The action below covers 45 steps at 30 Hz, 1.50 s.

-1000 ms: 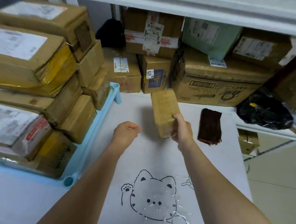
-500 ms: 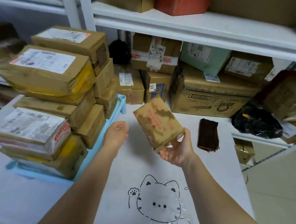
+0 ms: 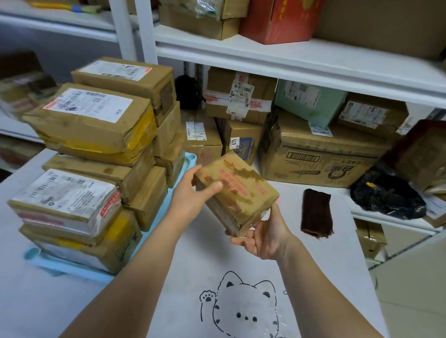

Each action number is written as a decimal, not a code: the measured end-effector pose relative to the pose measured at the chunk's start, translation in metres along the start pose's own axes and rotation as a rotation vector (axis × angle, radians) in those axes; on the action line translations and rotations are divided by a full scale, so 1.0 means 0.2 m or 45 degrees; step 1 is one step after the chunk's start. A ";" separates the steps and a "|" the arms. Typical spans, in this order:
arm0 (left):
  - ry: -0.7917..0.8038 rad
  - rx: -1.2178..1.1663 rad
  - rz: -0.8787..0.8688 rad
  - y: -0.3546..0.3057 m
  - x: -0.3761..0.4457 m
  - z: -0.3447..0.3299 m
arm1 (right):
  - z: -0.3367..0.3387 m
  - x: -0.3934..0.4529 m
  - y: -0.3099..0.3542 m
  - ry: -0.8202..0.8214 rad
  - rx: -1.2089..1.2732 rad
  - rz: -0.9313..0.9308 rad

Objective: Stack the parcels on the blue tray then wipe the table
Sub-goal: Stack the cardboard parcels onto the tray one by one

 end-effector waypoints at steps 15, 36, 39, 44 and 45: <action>0.090 -0.157 0.023 -0.06 -0.03 0.11 | 0.05 -0.06 0.02 -0.395 -0.119 0.114; 0.041 -0.193 0.128 0.09 -0.04 0.16 | -0.12 -0.10 0.14 -0.328 -0.264 0.485; 0.032 0.035 0.093 0.10 -0.02 0.18 | -0.14 -0.12 0.16 -0.348 -0.310 0.489; 0.236 0.008 0.154 0.08 -0.07 0.15 | -0.14 -0.14 0.20 -0.411 -0.360 0.525; 0.273 -0.014 0.151 0.08 -0.08 0.15 | -0.13 -0.15 0.20 -0.425 -0.369 0.526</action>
Point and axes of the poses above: each hand's wrist, its own x-axis towards the middle knuckle, its own z-axis out of the back of the hand, y = z × x, the point moved 5 cm from there along x, towards the middle knuckle, and after that the axes turned 7 degrees about y, right-handed, at the moved point
